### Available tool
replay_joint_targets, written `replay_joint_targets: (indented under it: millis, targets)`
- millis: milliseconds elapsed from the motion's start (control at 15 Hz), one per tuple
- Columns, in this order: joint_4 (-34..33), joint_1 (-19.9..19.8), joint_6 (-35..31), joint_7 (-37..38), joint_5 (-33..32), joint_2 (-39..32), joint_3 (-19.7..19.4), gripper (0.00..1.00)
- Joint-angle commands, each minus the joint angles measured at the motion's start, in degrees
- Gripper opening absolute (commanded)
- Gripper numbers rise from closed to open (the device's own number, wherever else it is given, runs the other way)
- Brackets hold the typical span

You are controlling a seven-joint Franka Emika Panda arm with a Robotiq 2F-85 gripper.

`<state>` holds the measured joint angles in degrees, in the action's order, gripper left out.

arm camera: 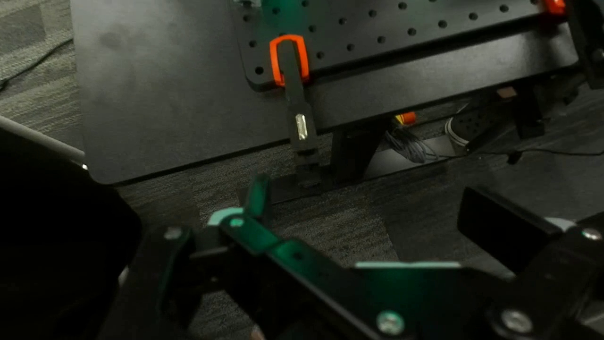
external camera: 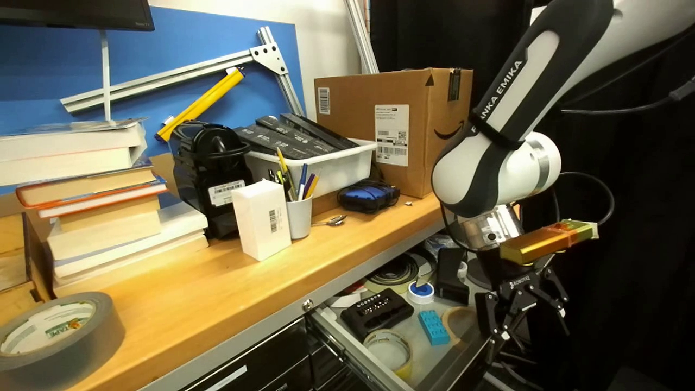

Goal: Put the blue lego brick in the open drawer then close the drawer

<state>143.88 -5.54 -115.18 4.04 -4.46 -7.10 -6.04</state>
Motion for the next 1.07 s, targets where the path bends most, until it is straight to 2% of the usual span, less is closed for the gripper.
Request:
replay_joint_targets:
  millis: [0, 267, 467, 733, 867, 1000]
  targets:
    - [-0.8, 0.1, -8.6, 4.6, 3.5, -1.1, 0.0, 1.0]
    - [-2.9, 1.3, -17.6, 9.2, 7.2, -1.7, 0.8, 1.0]
    - [-3.8, 2.9, -27.4, 16.0, 5.0, -3.3, 1.0, 1.0]
    - [-4.7, 6.4, -40.4, 28.4, -1.4, -6.2, -0.9, 1.0]
    - [-4.3, 9.4, -46.0, 37.0, -7.3, -6.7, -4.0, 1.0]
    - [-2.4, 12.6, -48.5, 45.4, -12.7, -4.6, -7.9, 1.0]
